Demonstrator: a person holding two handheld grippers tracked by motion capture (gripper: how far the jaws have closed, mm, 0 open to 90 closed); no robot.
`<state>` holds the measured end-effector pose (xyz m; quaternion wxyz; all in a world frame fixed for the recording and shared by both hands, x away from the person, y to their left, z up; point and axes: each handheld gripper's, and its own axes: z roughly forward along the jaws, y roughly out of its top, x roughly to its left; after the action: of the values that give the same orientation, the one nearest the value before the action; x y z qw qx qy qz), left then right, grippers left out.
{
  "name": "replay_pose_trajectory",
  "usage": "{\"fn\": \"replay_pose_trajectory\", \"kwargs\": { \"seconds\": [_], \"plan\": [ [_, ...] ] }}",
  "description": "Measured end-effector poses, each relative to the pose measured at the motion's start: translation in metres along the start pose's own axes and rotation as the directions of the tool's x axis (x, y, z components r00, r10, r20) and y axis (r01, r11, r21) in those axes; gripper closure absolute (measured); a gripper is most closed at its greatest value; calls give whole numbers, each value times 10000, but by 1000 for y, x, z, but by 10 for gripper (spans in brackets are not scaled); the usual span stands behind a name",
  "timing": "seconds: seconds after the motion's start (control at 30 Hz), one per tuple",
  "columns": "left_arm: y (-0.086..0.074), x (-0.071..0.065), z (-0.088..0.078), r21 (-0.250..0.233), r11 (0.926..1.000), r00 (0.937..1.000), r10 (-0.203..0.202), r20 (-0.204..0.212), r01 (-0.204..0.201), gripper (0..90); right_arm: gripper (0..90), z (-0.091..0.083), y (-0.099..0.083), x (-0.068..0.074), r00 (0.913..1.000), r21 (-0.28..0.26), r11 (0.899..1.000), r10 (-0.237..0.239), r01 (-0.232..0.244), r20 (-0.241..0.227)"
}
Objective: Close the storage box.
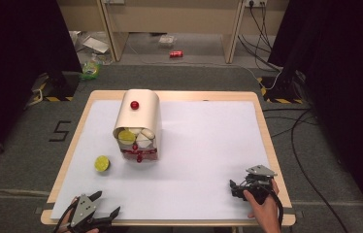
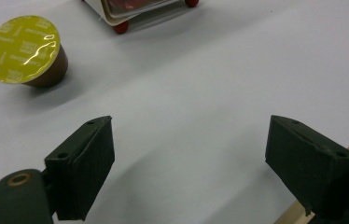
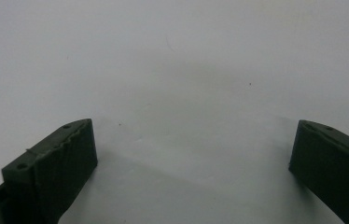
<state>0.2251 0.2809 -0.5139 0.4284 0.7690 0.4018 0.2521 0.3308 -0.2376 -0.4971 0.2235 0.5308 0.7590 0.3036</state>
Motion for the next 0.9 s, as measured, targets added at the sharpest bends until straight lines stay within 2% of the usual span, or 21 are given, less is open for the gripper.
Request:
{"fn": "replay_pose_trajectory", "kwargs": {
  "seconds": [0.23,0.43,0.73,0.9],
  "plan": [
    [-7,-2,-4,-46,9997,9997,232,11,-232,150,10,0,0,0,10000,2,10000,7,-7,14],
    [-11,-6,-7,-245,9991,9993,330,-198,-335,149,10,0,0,0,10000,2,10000,12,-12,9],
    [-20,-8,-9,-653,9978,9996,-108,-243,92,149,11,0,0,0,10000,0,10000,-4,4,19],
    [-23,-7,-10,-712,9969,9994,-344,-53,340,149,11,0,0,0,10000,-3,10000,-3,3,11]
  ]
}}
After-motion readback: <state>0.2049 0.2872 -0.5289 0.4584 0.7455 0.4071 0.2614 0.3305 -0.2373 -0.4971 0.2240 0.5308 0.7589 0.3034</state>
